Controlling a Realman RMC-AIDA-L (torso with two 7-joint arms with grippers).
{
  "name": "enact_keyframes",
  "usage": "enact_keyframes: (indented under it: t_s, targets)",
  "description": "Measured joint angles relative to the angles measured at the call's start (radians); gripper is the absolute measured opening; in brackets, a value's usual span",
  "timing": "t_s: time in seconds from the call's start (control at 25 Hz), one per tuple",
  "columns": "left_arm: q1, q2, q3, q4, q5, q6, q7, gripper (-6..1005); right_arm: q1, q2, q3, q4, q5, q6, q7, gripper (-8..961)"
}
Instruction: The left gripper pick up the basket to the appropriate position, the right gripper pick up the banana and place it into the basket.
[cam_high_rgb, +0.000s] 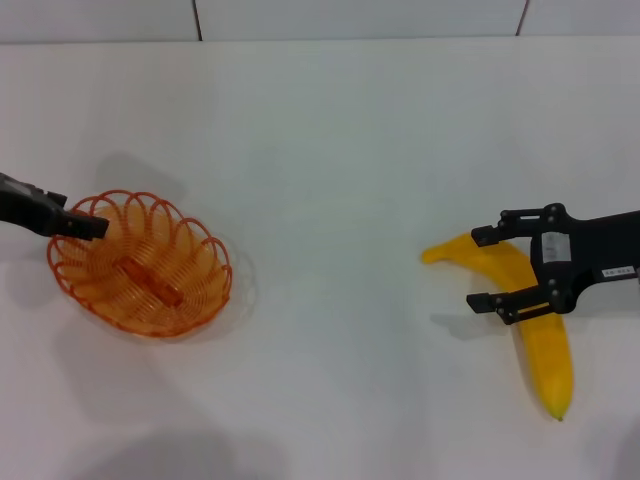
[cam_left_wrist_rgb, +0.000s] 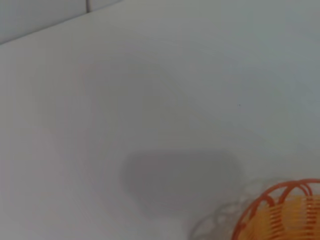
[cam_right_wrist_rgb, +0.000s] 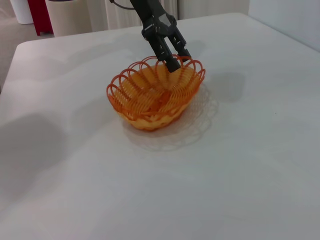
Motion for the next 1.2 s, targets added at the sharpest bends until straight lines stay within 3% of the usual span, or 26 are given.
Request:
enact_keyframes:
  t_s: [0.24, 0.52, 1.0, 1.2]
  targets:
    - [-0.003, -0.001, 0.000, -0.012, -0.008, -0.006, 0.019, 768, 0.000, 0.001, 0.000, 0.000, 0.000, 0.000, 0.000, 875]
    - [-0.003, -0.001, 0.000, -0.029, -0.011, -0.040, 0.020, 642, 0.000, 0.001, 0.000, 0.000, 0.000, 0.007, 0.000, 874]
    - [-0.008, -0.001, -0.003, -0.024, -0.049, -0.035, 0.018, 139, -0.003, 0.002, 0.000, 0.002, 0.000, 0.012, 0.002, 874]
    - [-0.005, -0.001, -0.003, -0.021, -0.127, -0.021, 0.014, 71, -0.003, 0.003, 0.000, 0.002, -0.007, 0.012, 0.003, 873]
